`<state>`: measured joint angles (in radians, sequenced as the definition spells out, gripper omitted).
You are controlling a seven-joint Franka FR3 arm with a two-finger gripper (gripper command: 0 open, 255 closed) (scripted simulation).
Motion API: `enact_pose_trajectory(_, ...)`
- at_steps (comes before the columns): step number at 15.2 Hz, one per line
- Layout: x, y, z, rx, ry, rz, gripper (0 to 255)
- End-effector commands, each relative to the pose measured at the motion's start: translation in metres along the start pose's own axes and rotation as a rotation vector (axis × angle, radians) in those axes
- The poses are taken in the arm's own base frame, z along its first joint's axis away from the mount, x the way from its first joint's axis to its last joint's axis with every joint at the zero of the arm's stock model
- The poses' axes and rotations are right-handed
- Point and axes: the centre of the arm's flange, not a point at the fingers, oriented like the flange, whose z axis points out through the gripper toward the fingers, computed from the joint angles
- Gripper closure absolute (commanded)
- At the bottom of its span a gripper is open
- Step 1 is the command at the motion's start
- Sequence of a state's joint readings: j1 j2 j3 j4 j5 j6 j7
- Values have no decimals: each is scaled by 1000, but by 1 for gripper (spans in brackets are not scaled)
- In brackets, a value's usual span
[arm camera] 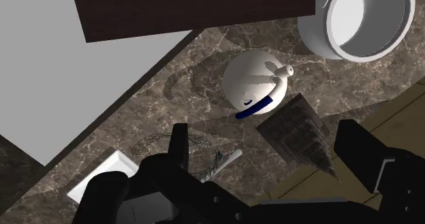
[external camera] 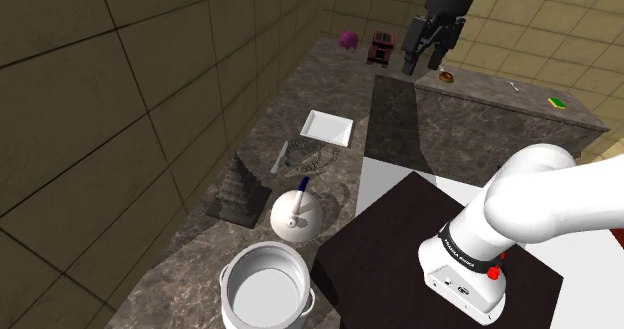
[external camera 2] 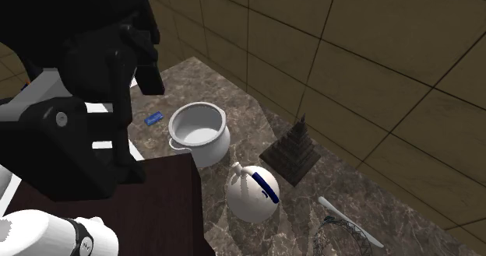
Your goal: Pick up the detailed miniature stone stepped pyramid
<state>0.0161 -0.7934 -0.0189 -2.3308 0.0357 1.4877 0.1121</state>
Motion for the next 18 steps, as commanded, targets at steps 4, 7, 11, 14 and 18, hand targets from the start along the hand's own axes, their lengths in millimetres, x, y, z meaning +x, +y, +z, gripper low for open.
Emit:
enact_pose_trajectory(4,29,-13,24,-6,-5,-42,0)
enact_pose_trajectory(7,58,-28,49,-12,-10,-83,0)
enact_pose_trajectory(11,95,-49,82,-20,-17,-139,0)
enact_pose_trajectory(14,122,-65,108,-26,-22,-181,0)
enact_pose_trajectory(18,156,-89,142,-34,-29,-236,0)
